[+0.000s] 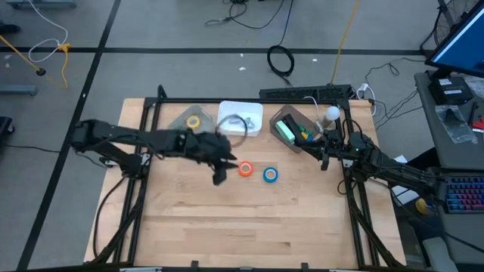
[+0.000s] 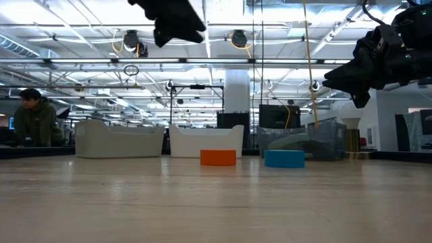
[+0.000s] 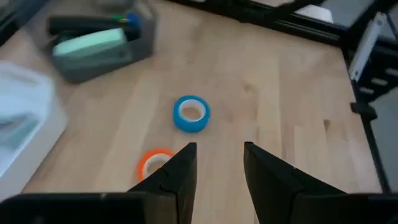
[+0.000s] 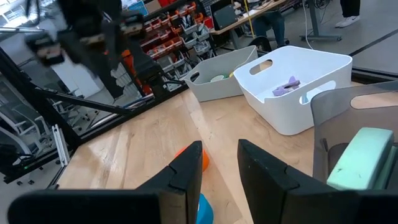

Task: Pick and place Stapler, Stapler remover, tape
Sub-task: Put the orange tape into the gray bin

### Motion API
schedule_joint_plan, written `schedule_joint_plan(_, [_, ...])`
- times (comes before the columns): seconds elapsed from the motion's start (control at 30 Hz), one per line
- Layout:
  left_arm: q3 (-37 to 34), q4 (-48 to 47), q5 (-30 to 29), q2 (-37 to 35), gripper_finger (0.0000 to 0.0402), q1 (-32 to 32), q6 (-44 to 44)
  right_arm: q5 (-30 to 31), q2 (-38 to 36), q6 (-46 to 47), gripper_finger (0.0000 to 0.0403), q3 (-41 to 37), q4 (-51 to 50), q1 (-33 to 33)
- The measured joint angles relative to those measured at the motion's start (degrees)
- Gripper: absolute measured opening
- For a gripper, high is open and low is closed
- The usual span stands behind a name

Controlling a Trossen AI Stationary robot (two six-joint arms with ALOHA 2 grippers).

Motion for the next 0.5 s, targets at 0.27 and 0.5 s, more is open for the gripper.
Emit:
schedule_joint_plan(0.27, [0.00, 6.09, -4.42, 9.61, 0.0131, -4.46, 2.98, -0.02, 0.08, -0.02, 0.0094, 0.00, -0.01, 0.01])
schedule_joint_plan(0.5, [0.02, 8.93, -4.42, 16.87, 0.0131, -3.53, 4.02, -0.02, 0.33, -0.02, 0.0094, 0.04, -0.19, 0.00])
